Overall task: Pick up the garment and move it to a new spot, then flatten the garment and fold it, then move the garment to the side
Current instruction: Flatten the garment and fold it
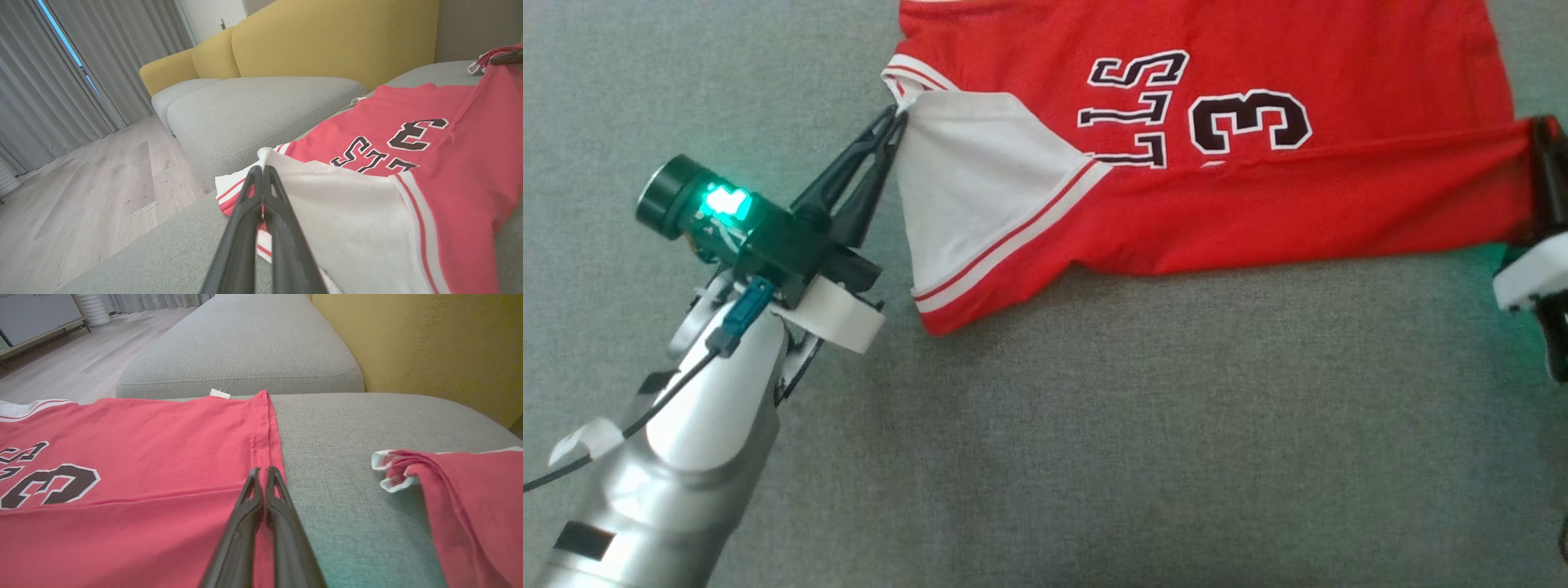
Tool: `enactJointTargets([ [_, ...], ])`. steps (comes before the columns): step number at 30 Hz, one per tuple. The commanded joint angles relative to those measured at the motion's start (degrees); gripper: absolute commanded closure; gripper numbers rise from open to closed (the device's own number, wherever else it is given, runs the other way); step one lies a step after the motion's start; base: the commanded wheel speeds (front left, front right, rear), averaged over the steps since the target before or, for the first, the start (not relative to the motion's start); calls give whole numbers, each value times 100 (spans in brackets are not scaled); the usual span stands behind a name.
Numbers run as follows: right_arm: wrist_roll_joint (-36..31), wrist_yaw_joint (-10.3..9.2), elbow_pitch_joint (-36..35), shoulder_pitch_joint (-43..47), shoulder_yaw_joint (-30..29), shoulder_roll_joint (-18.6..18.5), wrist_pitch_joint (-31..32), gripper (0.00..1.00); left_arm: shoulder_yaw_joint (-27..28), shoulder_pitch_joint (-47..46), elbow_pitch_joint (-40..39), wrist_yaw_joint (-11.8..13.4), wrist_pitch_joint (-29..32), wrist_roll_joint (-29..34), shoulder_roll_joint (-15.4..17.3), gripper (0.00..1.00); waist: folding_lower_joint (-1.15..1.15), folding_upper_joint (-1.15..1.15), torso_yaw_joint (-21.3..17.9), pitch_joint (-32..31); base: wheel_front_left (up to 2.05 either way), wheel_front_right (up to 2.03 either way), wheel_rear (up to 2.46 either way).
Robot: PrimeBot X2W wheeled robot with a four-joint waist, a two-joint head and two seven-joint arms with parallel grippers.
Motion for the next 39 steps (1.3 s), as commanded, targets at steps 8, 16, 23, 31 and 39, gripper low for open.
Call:
enactJointTargets([
  [8,-42,-5,329,-305,181,83,-468,0,415,-12,96,207,-13,-128,-93,0,-1,0,22,-67,0,0,0],
  [16,200,-5,285,135,108,446,-761,0,874,1455,-106,357,-13,-993,-702,0,-1,0,-122,-507,0,0,0],
  [23,262,-5,191,446,59,609,-821,0,837,2049,351,449,43,-1212,-942,0,-1,0,-231,-656,0,0,0],
  [31,266,-5,138,526,-10,600,-822,0,768,1909,1018,389,324,-1360,-996,0,-1,0,-339,-601,0,0,0],
  [39,232,-5,386,566,-46,655,-481,0,545,1924,1172,159,513,-1510,-986,100,-1,0,-325,-677,0,0,0],
])
